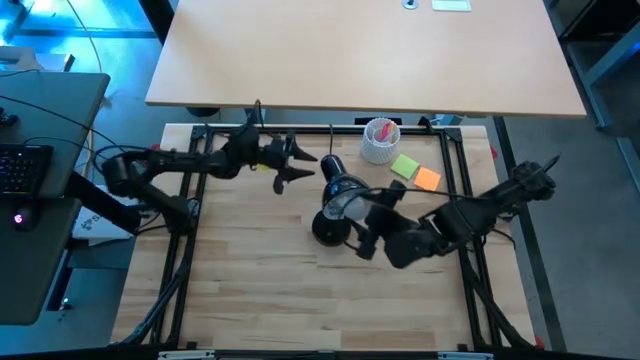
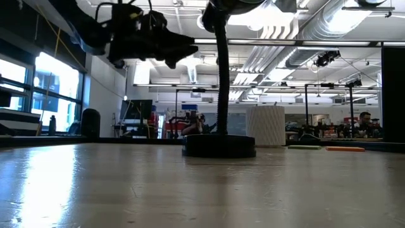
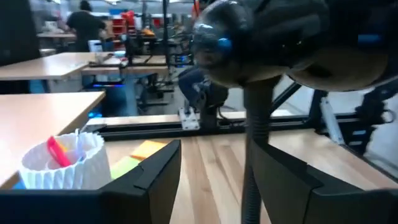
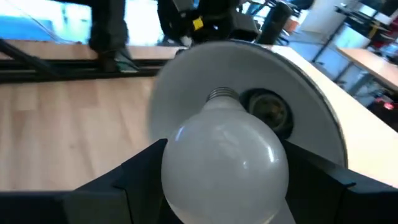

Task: Screw lightbulb
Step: Insert the lightbulb into the desk lamp

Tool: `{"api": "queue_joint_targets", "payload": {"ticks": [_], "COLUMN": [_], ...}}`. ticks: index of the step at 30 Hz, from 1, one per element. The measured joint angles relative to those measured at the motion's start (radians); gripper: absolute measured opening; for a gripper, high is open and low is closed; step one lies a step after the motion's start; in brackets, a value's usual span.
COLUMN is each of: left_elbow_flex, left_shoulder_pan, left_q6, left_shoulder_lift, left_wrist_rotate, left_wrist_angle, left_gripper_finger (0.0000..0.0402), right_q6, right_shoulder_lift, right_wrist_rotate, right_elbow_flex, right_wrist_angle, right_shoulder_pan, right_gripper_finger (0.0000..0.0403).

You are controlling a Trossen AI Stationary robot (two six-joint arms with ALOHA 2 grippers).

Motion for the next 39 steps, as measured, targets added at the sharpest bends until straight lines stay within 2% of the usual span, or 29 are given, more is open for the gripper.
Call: {"api": "queue_joint_targets", "payload": {"ticks": [4,10,15,22,25,32,39], "left_elbow_flex": [0.081,0.190,0.208,0.207,0.207,0.208,0.208], "left_shoulder_pan": [0.035,0.052,0.033,-0.013,-0.015,-0.009,-0.009], "left_q6": [-0.075,-0.089,-0.106,-0.125,-0.083,0.038,0.043], "left_shoulder_lift": [0.086,0.163,0.169,0.139,0.103,-0.006,-0.027], "left_wrist_rotate": [0.176,0.342,0.387,0.394,0.375,0.273,0.186], "left_wrist_angle": [0.085,0.092,0.088,0.070,0.021,-0.165,-0.245], "left_gripper_finger": [0.0174,0.0168,0.0167,0.0167,0.0167,0.0167,0.0175], "right_q6": [0.007,0.094,0.138,0.179,0.188,0.204,0.164], "right_shoulder_lift": [0.041,0.069,0.071,0.069,0.068,0.067,0.047], "right_wrist_rotate": [0.001,0.012,0.037,0.066,0.142,0.179,0.230], "right_elbow_flex": [0.053,0.111,0.113,0.101,0.060,0.002,-0.018], "right_wrist_angle": [-0.084,-0.225,-0.257,-0.343,-0.351,-0.363,-0.384], "right_shoulder_pan": [-0.037,-0.057,-0.055,-0.054,-0.031,0.032,0.086], "right_gripper_finger": [0.0263,0.0263,0.0263,0.0263,0.0263,0.0263,0.0263]}}
